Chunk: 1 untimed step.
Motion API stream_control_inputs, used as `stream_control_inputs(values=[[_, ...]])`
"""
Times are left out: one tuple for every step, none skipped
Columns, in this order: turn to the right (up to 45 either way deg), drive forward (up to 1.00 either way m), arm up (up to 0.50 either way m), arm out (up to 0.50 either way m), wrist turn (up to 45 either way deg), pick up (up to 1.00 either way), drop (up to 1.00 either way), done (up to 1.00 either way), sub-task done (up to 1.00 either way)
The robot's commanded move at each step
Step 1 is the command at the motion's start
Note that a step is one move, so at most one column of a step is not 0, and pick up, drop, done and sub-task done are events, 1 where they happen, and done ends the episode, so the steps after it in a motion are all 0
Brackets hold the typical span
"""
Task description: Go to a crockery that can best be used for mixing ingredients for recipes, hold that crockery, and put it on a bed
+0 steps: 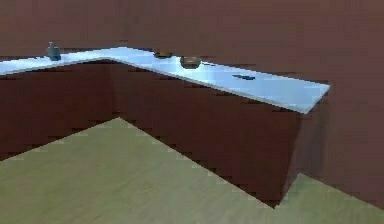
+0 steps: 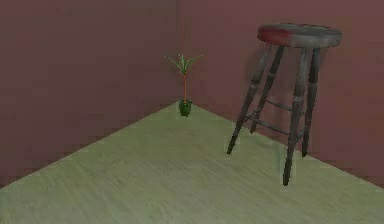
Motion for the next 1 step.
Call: stream_control_inputs(values=[[-3.0,0.00,0.00,0.00,0.0,0.00,0.00,0.00,0.00]])
